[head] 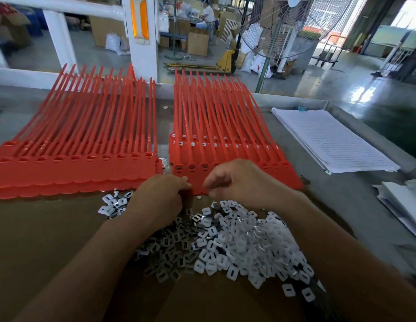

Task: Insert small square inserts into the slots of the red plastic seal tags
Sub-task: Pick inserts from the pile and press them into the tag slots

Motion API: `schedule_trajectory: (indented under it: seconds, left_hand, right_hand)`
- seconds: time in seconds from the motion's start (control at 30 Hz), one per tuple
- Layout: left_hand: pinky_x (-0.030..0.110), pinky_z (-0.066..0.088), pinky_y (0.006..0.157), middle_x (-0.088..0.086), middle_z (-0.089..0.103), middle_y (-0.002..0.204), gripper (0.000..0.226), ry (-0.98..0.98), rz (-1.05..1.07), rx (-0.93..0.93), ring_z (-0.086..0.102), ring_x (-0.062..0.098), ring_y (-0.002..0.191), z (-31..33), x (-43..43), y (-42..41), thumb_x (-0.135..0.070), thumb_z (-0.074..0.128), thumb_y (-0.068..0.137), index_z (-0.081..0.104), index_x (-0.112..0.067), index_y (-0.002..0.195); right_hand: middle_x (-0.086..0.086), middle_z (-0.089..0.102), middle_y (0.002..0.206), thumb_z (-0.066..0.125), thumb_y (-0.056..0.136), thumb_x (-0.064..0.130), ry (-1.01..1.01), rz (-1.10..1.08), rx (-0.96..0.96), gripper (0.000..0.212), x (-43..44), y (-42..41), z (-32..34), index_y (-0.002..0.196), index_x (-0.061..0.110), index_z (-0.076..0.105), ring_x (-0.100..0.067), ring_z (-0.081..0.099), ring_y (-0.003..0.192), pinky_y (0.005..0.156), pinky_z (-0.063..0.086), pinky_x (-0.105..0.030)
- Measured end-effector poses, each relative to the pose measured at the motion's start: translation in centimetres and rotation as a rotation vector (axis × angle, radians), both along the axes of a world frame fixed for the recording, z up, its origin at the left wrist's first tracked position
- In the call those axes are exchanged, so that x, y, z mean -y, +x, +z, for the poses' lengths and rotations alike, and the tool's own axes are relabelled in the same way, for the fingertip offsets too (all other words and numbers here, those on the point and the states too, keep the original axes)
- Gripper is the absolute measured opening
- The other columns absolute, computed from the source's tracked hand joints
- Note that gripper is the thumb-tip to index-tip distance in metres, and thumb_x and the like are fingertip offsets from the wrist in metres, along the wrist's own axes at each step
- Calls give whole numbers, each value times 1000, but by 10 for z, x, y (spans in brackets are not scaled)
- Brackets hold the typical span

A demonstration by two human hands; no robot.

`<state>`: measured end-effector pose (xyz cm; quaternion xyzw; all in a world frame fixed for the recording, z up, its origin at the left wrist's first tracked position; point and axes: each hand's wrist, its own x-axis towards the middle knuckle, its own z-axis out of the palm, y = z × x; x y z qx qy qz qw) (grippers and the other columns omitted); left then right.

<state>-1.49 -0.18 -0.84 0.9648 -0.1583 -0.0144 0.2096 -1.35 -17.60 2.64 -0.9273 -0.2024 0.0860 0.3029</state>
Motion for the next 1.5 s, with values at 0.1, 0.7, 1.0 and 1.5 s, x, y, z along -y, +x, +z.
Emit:
schedule_trajectory:
  seconds: [0.1,0.7,1.0,1.5]
  left_hand:
    - [34,33,106,-11,43,139,50,-8,-5,0,40,14,127,0,0,0,-2,43,84,54,-29,125]
    - [31,33,105,-9,44,139,47,-29,-19,-15,39,12,128,0,-1,2,-4,47,81,59,-27,120]
    - [29,30,106,-11,41,140,50,-3,-19,-6,37,12,129,1,-1,1,-5,44,82,54,-27,126]
    - [33,25,111,-14,38,142,58,-23,16,-52,31,12,133,6,2,-1,4,39,82,47,-24,131]
  right_hand:
    - [19,60,80,70,79,16,-75,139,9,18,-13,-11,-1,97,18,71,11,55,71,69,41,-1]
    - [3,70,91,68,80,16,-23,130,65,12,-27,-25,-9,91,13,71,-2,59,82,78,48,-21]
    - [2,71,84,72,77,18,95,92,47,12,-21,-23,-11,87,12,73,-2,62,77,73,50,-18]
    - [6,64,76,65,83,6,165,-388,141,15,45,26,-5,84,21,63,1,59,62,59,50,-11]
